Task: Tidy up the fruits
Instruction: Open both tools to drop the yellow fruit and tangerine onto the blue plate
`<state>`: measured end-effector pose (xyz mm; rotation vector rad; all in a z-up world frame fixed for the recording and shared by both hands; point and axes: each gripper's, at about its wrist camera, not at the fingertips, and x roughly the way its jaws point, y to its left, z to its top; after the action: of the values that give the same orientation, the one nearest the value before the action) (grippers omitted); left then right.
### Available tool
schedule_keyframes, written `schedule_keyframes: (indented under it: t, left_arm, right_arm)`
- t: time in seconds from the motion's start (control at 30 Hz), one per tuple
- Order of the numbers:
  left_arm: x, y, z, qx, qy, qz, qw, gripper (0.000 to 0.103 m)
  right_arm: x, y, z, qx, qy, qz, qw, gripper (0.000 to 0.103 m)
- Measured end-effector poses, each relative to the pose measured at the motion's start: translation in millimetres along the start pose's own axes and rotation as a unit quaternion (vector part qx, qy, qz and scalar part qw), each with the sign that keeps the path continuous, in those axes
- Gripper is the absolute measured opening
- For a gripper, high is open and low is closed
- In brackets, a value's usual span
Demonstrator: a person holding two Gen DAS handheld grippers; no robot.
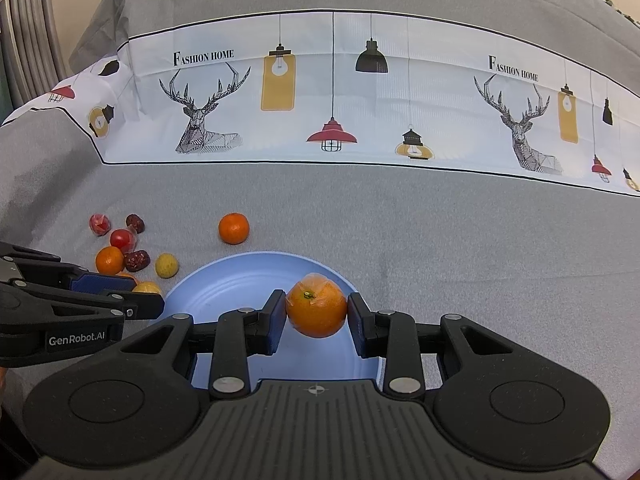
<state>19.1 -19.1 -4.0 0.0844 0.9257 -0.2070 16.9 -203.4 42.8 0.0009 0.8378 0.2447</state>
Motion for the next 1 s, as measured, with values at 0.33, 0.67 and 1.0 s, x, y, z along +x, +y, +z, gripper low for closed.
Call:
schedule_keyframes:
  t: [0.33, 0.67, 1.0]
  left_arm:
    - [0.4, 0.6, 0.0, 0.006, 0.001, -0.003, 1.0, 0.028]
    - [-0.3, -1.2, -0.1, 0.011, -0.002, -0.014, 0.9998, 0.039]
    - [0.7, -0.3, -0.1, 0.009, 0.002, -0.009, 0.9999, 0.039]
  right_arm:
    - [0.8, -0.2, 0.4, 0.0, 0.005, -0.001, 1.0, 0.035]
    - [1.9, 2.5, -0.9, -0.004, 0.01, -0.003, 1.0, 0.055]
    - [2.6, 3.1, -1.9, -0.004, 0.012, -0.005, 1.0, 0.055]
